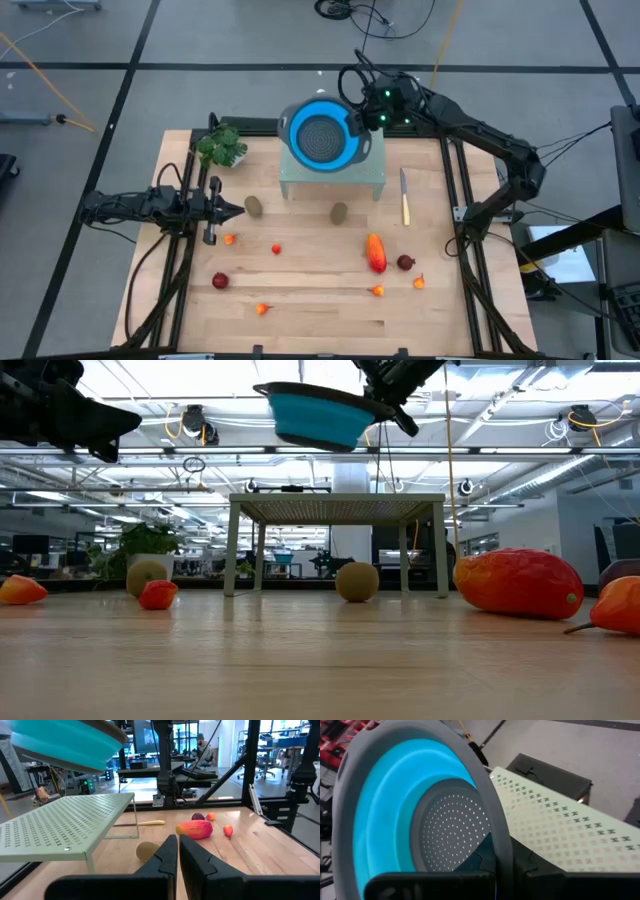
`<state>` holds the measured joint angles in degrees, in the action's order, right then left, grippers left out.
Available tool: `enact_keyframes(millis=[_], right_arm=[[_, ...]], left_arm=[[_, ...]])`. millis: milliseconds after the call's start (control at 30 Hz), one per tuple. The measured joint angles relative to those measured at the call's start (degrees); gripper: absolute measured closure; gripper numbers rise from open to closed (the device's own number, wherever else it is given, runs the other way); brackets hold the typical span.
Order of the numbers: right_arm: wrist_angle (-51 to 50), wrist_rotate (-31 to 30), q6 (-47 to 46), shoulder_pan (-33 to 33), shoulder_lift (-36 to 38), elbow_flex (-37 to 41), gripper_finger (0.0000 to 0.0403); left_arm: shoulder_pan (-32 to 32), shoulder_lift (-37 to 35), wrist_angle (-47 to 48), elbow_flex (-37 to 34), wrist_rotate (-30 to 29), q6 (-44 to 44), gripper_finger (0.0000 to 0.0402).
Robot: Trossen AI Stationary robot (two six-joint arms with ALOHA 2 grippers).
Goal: Pick & Place Fruit
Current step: Put the colander on the shelf
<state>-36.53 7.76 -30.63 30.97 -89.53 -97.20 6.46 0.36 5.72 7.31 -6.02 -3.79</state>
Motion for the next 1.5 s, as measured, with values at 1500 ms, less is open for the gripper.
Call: enact_keyframes(millis=[1500], right_arm=[[-6.00, 7.30, 2.31, 5.12, -10.76, -1.93, 0.0399]], left_arm=[[0.00, 0.02, 0.02, 0.00, -0.02, 0.00, 0.0380]])
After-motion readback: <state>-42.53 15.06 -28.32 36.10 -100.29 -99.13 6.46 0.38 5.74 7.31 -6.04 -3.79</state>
